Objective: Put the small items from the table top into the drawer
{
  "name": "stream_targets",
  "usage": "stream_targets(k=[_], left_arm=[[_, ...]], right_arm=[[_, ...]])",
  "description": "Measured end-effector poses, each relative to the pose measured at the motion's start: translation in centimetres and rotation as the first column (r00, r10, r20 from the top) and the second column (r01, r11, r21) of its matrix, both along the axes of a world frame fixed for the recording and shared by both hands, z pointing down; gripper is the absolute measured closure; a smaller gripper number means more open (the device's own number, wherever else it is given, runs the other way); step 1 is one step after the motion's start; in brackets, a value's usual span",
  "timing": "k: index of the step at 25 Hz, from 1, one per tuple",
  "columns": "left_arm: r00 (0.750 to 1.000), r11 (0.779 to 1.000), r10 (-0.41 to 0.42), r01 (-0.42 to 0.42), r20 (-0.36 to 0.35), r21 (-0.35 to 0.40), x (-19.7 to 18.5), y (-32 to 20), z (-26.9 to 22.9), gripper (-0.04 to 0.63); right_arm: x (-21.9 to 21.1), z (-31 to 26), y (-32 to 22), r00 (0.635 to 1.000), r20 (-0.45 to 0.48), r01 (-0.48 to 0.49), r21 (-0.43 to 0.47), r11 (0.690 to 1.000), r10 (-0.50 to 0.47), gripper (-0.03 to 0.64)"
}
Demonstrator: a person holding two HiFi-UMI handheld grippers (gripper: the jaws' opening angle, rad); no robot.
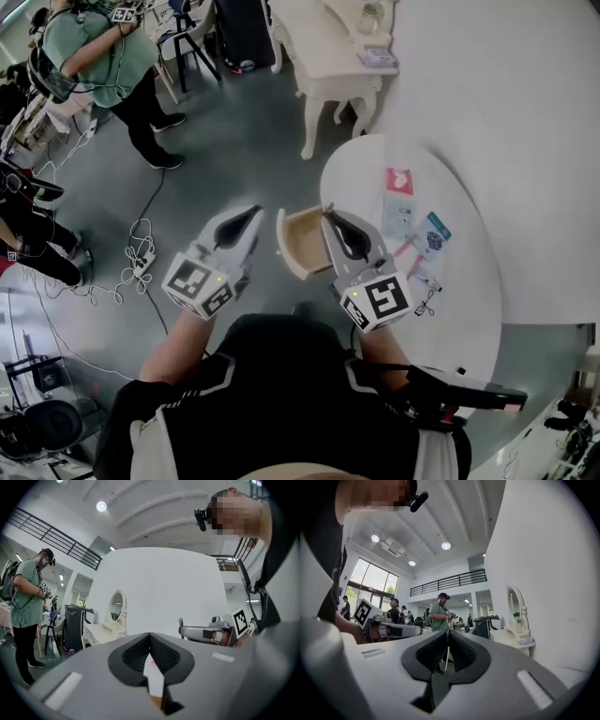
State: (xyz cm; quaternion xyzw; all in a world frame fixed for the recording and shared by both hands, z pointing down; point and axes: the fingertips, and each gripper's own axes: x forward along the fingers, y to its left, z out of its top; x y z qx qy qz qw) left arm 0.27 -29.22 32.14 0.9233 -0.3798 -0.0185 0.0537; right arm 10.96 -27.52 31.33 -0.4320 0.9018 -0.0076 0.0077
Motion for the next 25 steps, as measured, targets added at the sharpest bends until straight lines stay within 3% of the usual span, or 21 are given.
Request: stream_targets(k=[7, 25], left_arm=[[0.999, 0.999, -0.033, 0.034, 0.03, -0.039, 0.1, -0.8, 1.1, 0.595], [0.998, 0.993, -0.063, 0.064, 0.013, -0.103, -3.5, -7.1, 6.3, 0.595]], right_arm=[[0.4, 1.7, -1.8, 1.0, 0.006, 0.027, -0.036, 0.999, -0.027, 0.592], [-3.1, 7.4, -8.0, 0.999, -0.054, -0.008, -0.152, 0.988, -0.001, 0.592]])
